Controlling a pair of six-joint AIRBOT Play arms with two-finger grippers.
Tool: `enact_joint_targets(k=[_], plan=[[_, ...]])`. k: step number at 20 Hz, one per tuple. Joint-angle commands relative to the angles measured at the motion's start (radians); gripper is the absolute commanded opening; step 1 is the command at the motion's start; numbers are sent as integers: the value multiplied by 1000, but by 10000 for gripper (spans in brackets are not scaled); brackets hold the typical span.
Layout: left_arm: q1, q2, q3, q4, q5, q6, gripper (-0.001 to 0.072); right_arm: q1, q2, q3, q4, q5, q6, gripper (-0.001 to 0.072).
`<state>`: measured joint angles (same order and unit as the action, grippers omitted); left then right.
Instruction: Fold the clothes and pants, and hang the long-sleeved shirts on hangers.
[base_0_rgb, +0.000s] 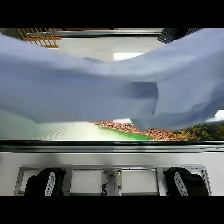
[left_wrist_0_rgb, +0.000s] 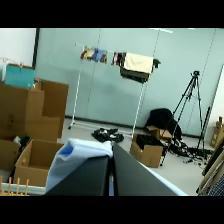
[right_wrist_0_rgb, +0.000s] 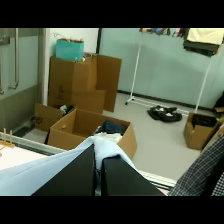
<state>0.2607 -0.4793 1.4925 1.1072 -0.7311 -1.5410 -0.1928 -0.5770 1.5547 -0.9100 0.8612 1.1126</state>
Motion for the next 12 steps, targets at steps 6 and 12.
enact_joint_targets(k=[6, 12], plan=[[-1, -178, -233, -12, -87, -99, 6, 1, -192, 0, -239, 449, 298, 13], [-103, -661, -327, -7, -110, -97, 6, 22, -691, 0, -241, 569, 302, 14]])
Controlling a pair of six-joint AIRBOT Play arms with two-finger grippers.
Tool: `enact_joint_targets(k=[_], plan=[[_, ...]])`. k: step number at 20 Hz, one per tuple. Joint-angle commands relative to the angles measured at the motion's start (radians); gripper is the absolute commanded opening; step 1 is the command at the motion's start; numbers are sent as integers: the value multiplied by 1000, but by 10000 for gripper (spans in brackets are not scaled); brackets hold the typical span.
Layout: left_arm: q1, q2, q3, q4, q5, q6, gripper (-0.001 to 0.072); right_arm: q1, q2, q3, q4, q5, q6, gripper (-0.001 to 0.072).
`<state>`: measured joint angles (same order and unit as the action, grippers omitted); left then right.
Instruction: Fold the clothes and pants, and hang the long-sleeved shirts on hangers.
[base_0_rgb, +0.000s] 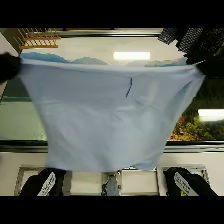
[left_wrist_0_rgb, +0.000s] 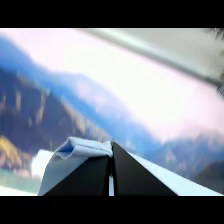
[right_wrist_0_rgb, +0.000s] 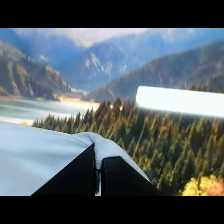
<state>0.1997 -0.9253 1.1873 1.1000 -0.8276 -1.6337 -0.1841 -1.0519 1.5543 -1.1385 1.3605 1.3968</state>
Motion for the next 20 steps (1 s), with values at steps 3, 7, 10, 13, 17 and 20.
enact_joint_targets(k=[3, 7, 10, 13, 17, 20], plan=[[-80, -492, 111, -1, -16, -5, 7, 35, -439, 2, -12, -35, 18, 13], [-108, -724, 288, 0, -10, -5, 6, 50, -587, 2, -10, -248, 46, 14], [-106, -797, 372, -1, -21, -6, 7, 49, -607, 2, -10, -354, 48, 14], [-87, -795, 380, 11, -40, -5, 7, 49, -584, 0, -43, -351, 49, 12], [-93, -714, 207, 64, -16, -2, 6, 59, -499, -119, -196, -310, 108, 12], [-106, -655, 40, 60, 37, 23, 6, 59, -440, -259, -220, -316, 108, 12]])
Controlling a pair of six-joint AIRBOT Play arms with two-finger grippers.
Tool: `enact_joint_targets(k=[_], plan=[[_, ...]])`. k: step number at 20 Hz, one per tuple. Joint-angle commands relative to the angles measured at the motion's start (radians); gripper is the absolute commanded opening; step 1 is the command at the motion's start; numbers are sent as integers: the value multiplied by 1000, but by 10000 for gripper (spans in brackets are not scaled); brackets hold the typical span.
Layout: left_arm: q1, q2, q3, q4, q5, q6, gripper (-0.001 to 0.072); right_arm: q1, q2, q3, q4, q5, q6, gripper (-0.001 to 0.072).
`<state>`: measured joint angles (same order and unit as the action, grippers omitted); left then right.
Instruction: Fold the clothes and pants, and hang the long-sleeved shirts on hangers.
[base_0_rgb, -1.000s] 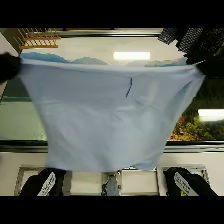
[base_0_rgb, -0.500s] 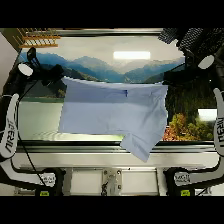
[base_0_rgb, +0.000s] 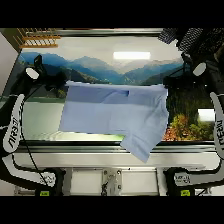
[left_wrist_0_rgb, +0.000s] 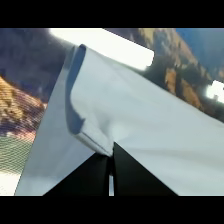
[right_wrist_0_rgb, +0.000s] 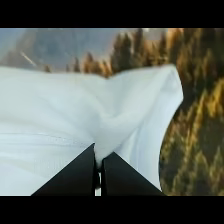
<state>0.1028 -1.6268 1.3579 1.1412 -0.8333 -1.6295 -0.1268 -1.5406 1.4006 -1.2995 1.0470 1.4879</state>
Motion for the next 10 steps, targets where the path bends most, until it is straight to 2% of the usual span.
enact_joint_targets(k=[1, 8, 10], plan=[[-14, 55, -175, 19, 57, 18, 7, 2, 55, -145, -58, -3, 16, 13], [-18, 60, -300, 9, 63, 16, 14, 21, 52, -288, -32, -66, 33, 27], [-6, 84, -298, 10, 47, 10, 469, 19, 63, -286, -13, -51, 35, 32]])
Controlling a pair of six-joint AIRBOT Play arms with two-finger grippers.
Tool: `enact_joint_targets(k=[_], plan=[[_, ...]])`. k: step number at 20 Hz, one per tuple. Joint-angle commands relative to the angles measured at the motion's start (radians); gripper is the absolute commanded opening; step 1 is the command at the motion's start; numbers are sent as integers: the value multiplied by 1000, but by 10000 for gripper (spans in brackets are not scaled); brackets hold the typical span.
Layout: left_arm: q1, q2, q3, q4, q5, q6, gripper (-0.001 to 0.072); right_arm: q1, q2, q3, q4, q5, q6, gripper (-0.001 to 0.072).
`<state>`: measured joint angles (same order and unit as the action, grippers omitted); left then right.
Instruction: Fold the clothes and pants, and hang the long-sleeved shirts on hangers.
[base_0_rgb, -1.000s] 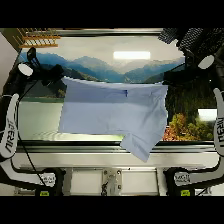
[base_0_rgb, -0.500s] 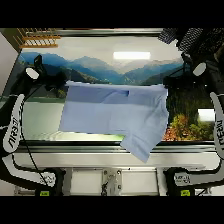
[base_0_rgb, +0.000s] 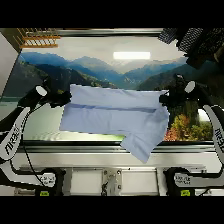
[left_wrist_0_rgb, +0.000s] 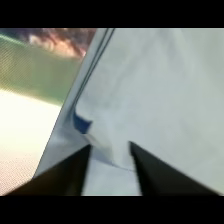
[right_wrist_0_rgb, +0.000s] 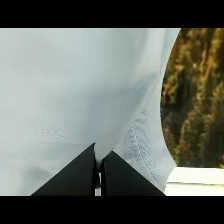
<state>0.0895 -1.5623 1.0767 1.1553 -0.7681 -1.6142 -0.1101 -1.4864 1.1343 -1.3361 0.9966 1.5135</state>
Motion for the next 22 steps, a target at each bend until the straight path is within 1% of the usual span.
enact_joint_targets(k=[1, 2, 3, 6, 9, 11, 14, 16, 18, 20, 21, 22], plan=[[22, 52, -17, -3, -30, -8, 509, -3, 32, -18, 23, 5, 9, 129], [41, 92, -18, 6, -46, -6, 510, -10, 68, -18, 18, 9, 9, 317], [66, 143, -18, 34, -80, -6, 512, -20, 118, -19, 10, 27, 5, 449], [143, 290, -83, 157, -204, -10, 512, -57, 283, -26, -39, 113, 1, 448], [216, 423, -267, 153, -250, -11, 512, -68, 441, -61, -38, 143, 2, 448], [240, 499, -407, 154, -241, -37, 512, -67, 528, -95, -14, 140, 2, 448], [246, 578, -579, 148, -161, -124, 512, -67, 602, -123, -6, 140, 2, 448], [244, 599, -654, 50, -82, -129, 511, -67, 624, -127, -6, 141, 2, 448], [243, 589, -699, -87, -7, -101, 511, -68, 626, -127, 13, 142, 2, 448], [243, 545, -709, -197, 33, -56, 510, -67, 626, -127, 42, 141, 2, 448], [235, 517, -705, -237, 45, -35, 488, -67, 626, -127, 53, 141, 2, 448], [216, 484, -692, -241, 50, -32, 483, -67, 626, -127, 58, 141, 2, 448]])
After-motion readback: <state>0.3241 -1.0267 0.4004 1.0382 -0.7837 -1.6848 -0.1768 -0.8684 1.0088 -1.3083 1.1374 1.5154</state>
